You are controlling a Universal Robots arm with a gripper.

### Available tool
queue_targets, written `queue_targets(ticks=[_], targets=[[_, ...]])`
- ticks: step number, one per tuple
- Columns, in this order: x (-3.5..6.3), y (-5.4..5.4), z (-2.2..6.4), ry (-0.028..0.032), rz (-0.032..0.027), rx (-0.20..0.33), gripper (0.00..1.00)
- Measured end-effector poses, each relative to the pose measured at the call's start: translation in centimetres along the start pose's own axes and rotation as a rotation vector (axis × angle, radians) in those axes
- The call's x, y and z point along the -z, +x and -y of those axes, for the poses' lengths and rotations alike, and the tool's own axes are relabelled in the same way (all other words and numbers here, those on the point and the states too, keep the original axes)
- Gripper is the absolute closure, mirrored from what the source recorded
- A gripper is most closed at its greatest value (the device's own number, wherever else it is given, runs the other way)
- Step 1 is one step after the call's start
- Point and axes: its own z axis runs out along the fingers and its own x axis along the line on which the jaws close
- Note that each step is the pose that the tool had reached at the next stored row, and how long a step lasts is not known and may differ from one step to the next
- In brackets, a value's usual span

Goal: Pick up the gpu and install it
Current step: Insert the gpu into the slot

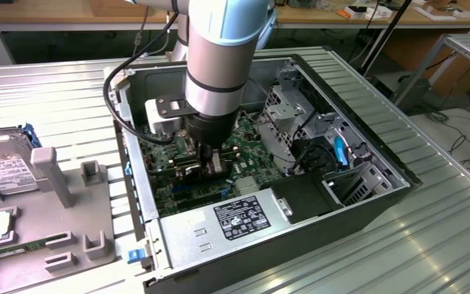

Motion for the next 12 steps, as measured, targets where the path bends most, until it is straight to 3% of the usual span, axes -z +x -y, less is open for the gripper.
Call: queue_targets(ticks=[4,6,7,9,12], targets=[[-0.55,0.02,0.02,0.0,0.0001,0.0,0.73],[-0.71,-0.01,0.01,0.0015,0.0037,-0.001,0.73],[-0.64,0.0,0.01,0.0011,0.002,0.0,0.73],[-0.54,0.02,0.02,0.0,0.0,0.0,0.61],[-0.56,0.02,0.02,0.0002,0.0003,0.0,0.54]])
